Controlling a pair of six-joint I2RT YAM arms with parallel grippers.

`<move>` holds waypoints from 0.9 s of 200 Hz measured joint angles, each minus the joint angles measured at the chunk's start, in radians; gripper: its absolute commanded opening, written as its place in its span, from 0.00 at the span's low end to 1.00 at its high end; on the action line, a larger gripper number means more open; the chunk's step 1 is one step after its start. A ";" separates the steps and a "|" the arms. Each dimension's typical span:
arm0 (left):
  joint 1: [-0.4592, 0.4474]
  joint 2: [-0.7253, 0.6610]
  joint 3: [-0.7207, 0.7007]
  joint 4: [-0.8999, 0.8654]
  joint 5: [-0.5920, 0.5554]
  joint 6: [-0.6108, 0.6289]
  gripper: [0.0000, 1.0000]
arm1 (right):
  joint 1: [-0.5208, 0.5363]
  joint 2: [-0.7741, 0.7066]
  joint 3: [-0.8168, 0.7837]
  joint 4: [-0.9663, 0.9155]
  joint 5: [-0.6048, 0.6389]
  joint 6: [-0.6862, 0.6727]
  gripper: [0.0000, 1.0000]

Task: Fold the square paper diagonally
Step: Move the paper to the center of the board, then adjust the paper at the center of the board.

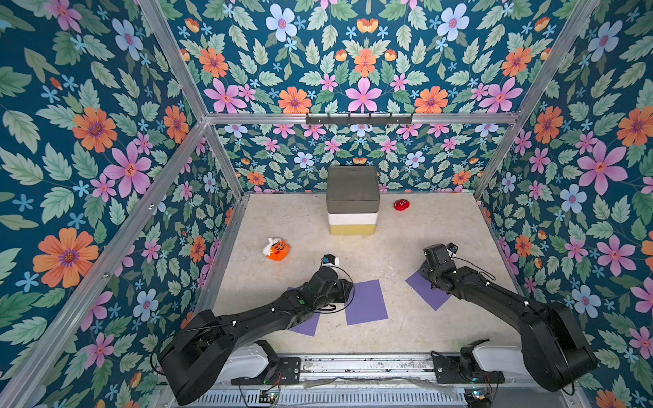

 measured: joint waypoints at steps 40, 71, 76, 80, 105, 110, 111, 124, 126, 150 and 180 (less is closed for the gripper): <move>0.000 0.011 0.031 -0.064 -0.040 0.020 0.33 | 0.227 -0.151 -0.037 -0.035 -0.029 0.077 0.33; 0.003 -0.023 0.029 -0.095 -0.101 0.020 0.35 | 0.446 -0.158 -0.075 0.006 -0.057 0.213 0.32; 0.005 -0.031 0.026 -0.096 -0.112 0.020 0.35 | 0.473 -0.146 -0.075 0.017 -0.057 0.230 0.32; 0.007 -0.037 0.023 -0.096 -0.119 0.020 0.35 | 0.497 -0.130 -0.072 0.028 -0.058 0.247 0.32; 0.032 -0.071 0.001 -0.095 -0.151 0.015 0.32 | 0.600 0.005 -0.009 0.060 -0.063 0.304 0.27; 0.039 -0.076 -0.005 -0.095 -0.156 0.014 0.31 | 0.612 0.033 0.007 0.066 -0.066 0.312 0.26; 0.040 -0.077 -0.005 -0.095 -0.156 0.014 0.31 | 0.613 0.038 0.010 0.067 -0.066 0.313 0.26; 0.060 -0.089 -0.022 -0.095 -0.158 -0.005 0.31 | 0.637 0.120 0.062 0.074 -0.074 0.313 0.23; 0.063 -0.091 -0.024 -0.095 -0.158 -0.007 0.31 | 0.639 0.130 0.069 0.074 -0.074 0.314 0.22; 0.117 -0.130 -0.072 -0.086 -0.148 -0.033 0.31 | 0.662 0.254 0.154 0.071 -0.083 0.312 0.21; 0.176 -0.185 -0.124 -0.077 -0.118 -0.058 0.32 | 0.666 0.335 0.192 0.066 -0.108 0.292 0.21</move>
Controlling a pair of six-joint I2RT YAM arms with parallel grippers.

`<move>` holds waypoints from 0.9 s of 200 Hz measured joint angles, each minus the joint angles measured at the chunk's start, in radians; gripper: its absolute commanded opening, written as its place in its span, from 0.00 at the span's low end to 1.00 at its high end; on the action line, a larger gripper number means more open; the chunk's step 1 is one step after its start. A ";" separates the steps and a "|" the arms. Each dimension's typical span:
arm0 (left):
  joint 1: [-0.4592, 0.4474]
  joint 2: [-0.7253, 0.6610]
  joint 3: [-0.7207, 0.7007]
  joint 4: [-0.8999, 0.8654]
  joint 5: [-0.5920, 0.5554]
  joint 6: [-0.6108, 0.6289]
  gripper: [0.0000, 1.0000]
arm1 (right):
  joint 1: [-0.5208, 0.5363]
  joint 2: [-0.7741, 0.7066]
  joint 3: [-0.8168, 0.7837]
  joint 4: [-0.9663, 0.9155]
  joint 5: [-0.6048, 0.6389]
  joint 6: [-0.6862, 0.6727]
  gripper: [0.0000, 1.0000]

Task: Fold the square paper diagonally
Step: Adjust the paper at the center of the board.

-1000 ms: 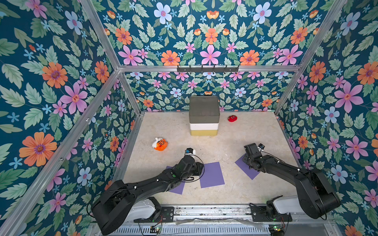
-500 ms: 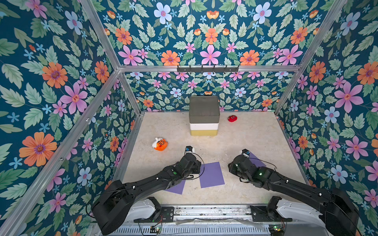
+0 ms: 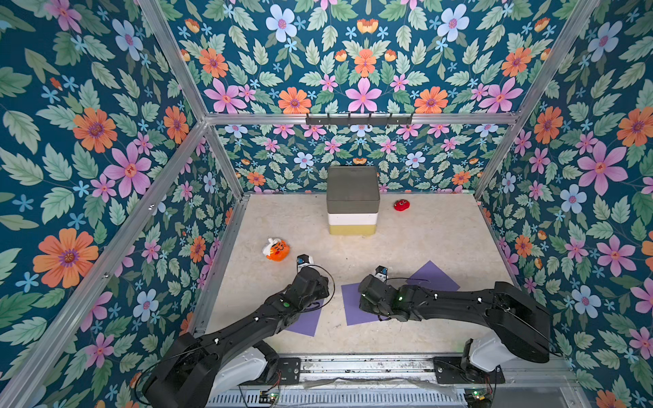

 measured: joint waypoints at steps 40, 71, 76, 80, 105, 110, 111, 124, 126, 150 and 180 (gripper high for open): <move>0.014 -0.014 -0.021 0.008 0.044 -0.005 0.31 | 0.002 0.040 0.007 -0.016 -0.024 -0.011 0.18; 0.016 0.007 -0.032 0.045 0.089 -0.005 0.31 | 0.002 0.045 0.002 -0.063 -0.021 -0.015 0.18; 0.016 0.013 -0.033 0.051 0.101 -0.005 0.30 | 0.002 0.045 0.002 -0.065 -0.019 -0.019 0.18; 0.016 0.016 -0.033 0.055 0.106 -0.005 0.30 | 0.002 0.045 0.003 -0.070 -0.016 -0.025 0.18; 0.015 0.034 -0.033 0.079 0.138 -0.005 0.30 | -0.005 0.068 0.025 -0.090 0.000 -0.065 0.19; 0.015 0.035 -0.033 0.081 0.144 -0.005 0.30 | -0.009 0.074 0.030 -0.089 0.006 -0.078 0.19; 0.015 0.035 -0.033 0.082 0.144 -0.005 0.30 | -0.010 0.076 0.030 -0.089 0.006 -0.080 0.19; 0.015 0.035 -0.033 0.085 0.143 -0.004 0.30 | -0.027 0.084 0.031 -0.069 0.008 -0.118 0.19; 0.015 0.035 -0.033 0.086 0.143 -0.004 0.31 | -0.030 0.085 0.031 -0.068 0.007 -0.122 0.19; 0.015 0.033 -0.031 0.086 0.143 0.004 0.31 | -0.074 0.091 0.029 -0.045 0.002 -0.221 0.20; 0.016 0.025 -0.024 0.084 0.131 0.027 0.32 | -0.127 0.108 0.069 -0.077 -0.002 -0.381 0.23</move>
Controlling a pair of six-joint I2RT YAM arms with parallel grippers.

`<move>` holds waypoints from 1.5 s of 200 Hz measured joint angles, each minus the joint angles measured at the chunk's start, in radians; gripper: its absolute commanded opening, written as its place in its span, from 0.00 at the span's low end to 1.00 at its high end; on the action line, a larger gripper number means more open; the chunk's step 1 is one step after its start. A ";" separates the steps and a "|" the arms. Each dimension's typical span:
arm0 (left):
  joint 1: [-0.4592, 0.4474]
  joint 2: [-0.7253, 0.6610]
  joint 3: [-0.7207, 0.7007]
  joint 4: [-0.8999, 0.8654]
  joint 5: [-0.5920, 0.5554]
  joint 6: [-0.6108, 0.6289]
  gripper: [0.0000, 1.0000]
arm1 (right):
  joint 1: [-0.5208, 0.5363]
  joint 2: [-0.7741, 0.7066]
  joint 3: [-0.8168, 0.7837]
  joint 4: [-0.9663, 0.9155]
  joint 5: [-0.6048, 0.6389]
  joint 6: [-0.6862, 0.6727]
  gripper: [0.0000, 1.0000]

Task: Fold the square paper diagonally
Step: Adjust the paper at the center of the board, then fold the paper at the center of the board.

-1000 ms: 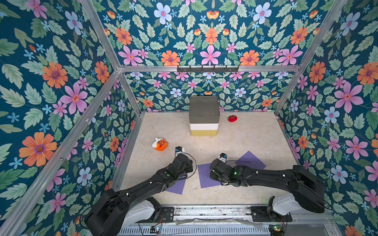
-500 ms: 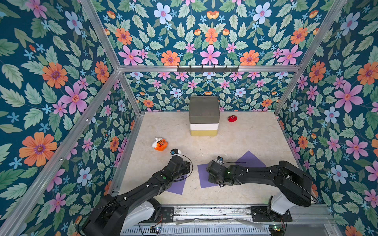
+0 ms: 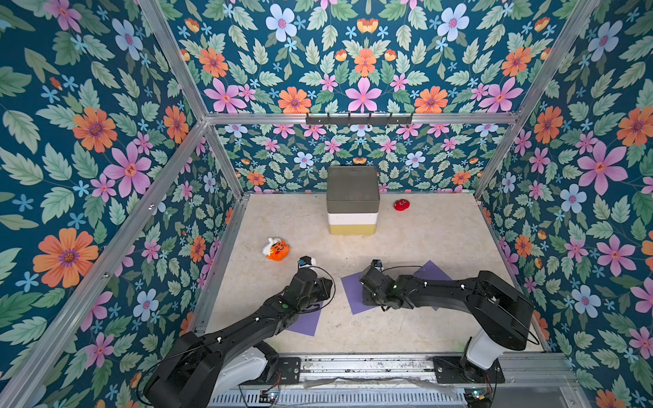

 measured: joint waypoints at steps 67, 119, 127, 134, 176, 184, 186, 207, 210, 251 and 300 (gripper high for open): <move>0.048 0.000 0.026 -0.021 0.018 0.050 0.32 | -0.011 0.049 0.105 -0.153 -0.031 -0.341 0.23; 0.051 0.083 0.081 0.000 0.195 0.116 0.29 | -0.012 -0.118 0.126 -0.203 -0.026 -0.371 0.28; 0.051 0.102 0.096 0.006 0.221 0.130 0.28 | -0.018 -0.152 0.129 -0.193 -0.018 -0.346 0.31; 0.050 0.119 0.107 0.009 0.236 0.133 0.27 | -0.030 -0.183 0.126 -0.188 -0.017 -0.317 0.33; 0.024 0.224 0.171 0.007 0.282 0.156 0.24 | -0.208 -0.337 -0.032 -0.158 -0.054 -0.047 0.35; 0.021 0.244 0.185 0.007 0.282 0.159 0.24 | -0.219 -0.362 -0.069 -0.163 -0.068 -0.007 0.37; 0.020 0.248 0.187 0.008 0.282 0.159 0.24 | -0.220 -0.370 -0.078 -0.164 -0.073 0.005 0.37; 0.000 0.296 0.209 0.005 0.282 0.163 0.23 | -0.225 -0.404 -0.116 -0.164 -0.089 0.075 0.37; -0.003 0.302 0.212 0.003 0.282 0.163 0.23 | -0.226 -0.405 -0.119 -0.164 -0.088 0.084 0.37; -0.026 0.381 0.252 -0.016 0.261 0.182 0.23 | -0.229 -0.358 -0.123 -0.163 -0.084 0.141 0.37; -0.035 0.418 0.261 -0.025 0.239 0.189 0.22 | -0.229 -0.278 -0.114 -0.131 -0.106 0.149 0.37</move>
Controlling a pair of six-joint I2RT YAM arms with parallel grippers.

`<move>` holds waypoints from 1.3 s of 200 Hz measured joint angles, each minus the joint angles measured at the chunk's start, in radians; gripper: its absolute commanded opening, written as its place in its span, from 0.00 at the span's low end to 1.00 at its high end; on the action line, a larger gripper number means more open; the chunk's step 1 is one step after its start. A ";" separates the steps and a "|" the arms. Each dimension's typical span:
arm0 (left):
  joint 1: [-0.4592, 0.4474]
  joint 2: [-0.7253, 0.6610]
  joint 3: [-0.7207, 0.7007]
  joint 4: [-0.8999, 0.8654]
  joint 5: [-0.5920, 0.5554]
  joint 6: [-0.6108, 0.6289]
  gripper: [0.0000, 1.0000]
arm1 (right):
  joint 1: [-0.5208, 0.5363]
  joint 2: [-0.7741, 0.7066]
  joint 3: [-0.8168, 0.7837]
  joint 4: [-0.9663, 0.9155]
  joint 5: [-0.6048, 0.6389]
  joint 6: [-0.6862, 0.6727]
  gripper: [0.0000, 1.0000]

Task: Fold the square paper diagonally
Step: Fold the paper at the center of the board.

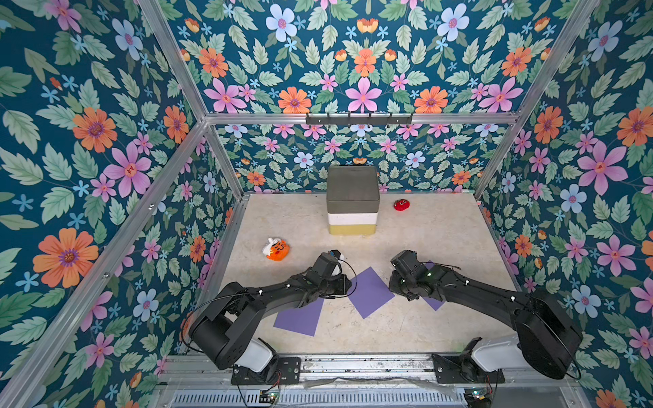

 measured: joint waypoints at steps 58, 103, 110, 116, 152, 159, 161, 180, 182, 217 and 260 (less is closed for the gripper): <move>-0.001 0.047 -0.009 -0.002 -0.013 0.000 0.21 | 0.007 0.087 0.006 0.016 -0.019 0.015 0.37; -0.005 0.053 -0.021 0.030 -0.021 -0.004 0.21 | 0.009 0.135 0.019 0.020 -0.018 0.022 0.37; -0.005 0.054 -0.023 0.035 -0.023 -0.004 0.21 | 0.010 0.141 0.021 0.019 -0.018 0.023 0.37; -0.006 0.054 -0.025 0.037 -0.024 -0.004 0.21 | 0.010 0.144 0.024 0.018 -0.017 0.026 0.37; -0.006 0.054 -0.027 0.043 -0.034 -0.005 0.21 | 0.028 0.171 0.059 -0.018 0.011 0.030 0.38; -0.006 0.054 -0.027 0.043 -0.035 -0.005 0.20 | 0.034 0.178 0.069 -0.028 0.019 0.030 0.38; -0.006 0.054 -0.027 0.043 -0.036 -0.005 0.20 | 0.035 0.179 0.071 -0.031 0.021 0.030 0.38; -0.006 0.052 -0.029 0.044 -0.041 -0.005 0.20 | 0.054 0.194 0.095 -0.066 0.048 0.030 0.39; -0.006 0.052 -0.029 0.044 -0.041 -0.005 0.20 | 0.056 0.195 0.097 -0.069 0.051 0.030 0.39; -0.008 0.049 -0.035 0.051 -0.046 -0.008 0.20 | 0.071 0.205 0.115 -0.106 0.087 0.045 0.43; -0.008 0.047 -0.040 0.057 -0.050 -0.011 0.20 | 0.071 0.174 0.106 -0.108 0.087 0.050 0.46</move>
